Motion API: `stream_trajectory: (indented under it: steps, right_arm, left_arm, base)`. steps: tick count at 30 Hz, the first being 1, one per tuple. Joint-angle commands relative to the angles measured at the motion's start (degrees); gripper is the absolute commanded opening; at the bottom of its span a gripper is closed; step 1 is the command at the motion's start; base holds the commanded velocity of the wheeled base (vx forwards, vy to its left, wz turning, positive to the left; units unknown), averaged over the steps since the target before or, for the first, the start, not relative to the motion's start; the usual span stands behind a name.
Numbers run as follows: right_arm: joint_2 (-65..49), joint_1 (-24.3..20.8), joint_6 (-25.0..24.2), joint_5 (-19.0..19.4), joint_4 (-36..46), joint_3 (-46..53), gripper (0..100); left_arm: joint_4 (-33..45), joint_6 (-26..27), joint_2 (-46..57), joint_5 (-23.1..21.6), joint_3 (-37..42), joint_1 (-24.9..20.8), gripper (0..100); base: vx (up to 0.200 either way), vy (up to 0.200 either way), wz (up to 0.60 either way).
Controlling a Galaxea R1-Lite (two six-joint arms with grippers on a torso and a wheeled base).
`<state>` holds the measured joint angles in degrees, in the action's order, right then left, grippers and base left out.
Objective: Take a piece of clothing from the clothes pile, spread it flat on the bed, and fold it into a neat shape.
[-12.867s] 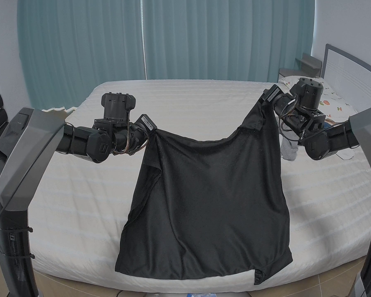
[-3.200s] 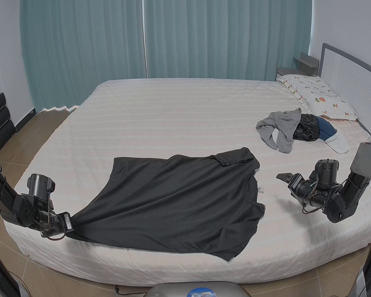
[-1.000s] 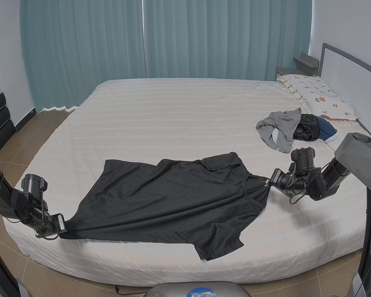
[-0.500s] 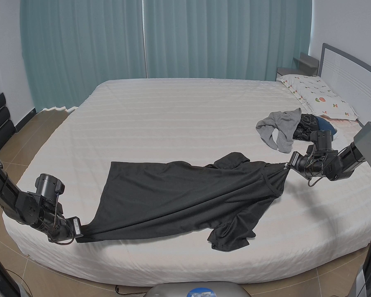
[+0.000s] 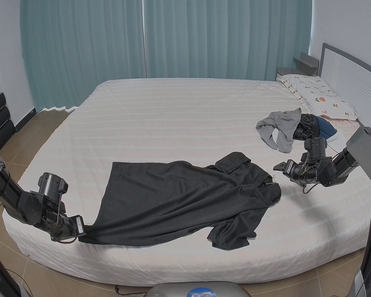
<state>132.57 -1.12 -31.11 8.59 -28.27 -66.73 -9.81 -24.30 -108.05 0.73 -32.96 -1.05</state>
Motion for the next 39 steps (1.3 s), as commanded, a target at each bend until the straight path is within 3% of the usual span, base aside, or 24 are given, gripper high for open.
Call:
stream_trajectory:
  steps: [1,4,5,11,21,28,29,39]
  right_arm:
    - [-8.2,-2.3,-0.2,5.4,-0.5,11.0,100]
    - [-10.5,-3.4,-0.6,7.4,-0.6,15.4,100]
    - [-12.6,-5.8,-1.7,9.1,-1.9,21.4,100]
    - [-11.8,-12.5,-6.4,9.0,-12.2,30.3,100]
    - [-6.8,-19.6,-6.3,8.5,-16.4,30.6,100]
    - [-6.0,-21.0,-5.6,8.3,-15.5,30.4,100]
    - [-5.9,-21.0,-5.5,8.2,-15.5,30.4,0]
    - [-5.6,-21.6,-4.4,4.1,-12.8,30.6,0]
  left_arm:
    - [-2.0,0.0,-0.8,0.1,0.3,0.3,0]
    - [-2.7,0.0,-0.7,0.1,0.4,0.3,0]
    - [-2.8,0.0,-0.5,0.1,0.5,0.5,0]
    - [-2.8,0.0,-0.2,0.1,0.7,0.5,0]
    - [-2.8,0.0,-0.3,0.0,0.7,0.7,0]
    - [-2.8,0.0,-0.4,0.0,0.7,0.7,0]
    - [-2.8,0.0,-0.4,0.0,0.7,0.7,0]
    - [-2.8,0.0,-0.3,0.0,0.8,0.7,0]
  base:
    - [0.0,0.0,0.0]
    - [0.0,0.0,0.0]
    - [0.0,0.0,0.0]
    - [0.0,0.0,0.0]
    - [0.0,0.0,0.0]
    - [0.0,0.0,0.0]
    - [0.0,0.0,0.0]
    - [0.0,0.0,0.0]
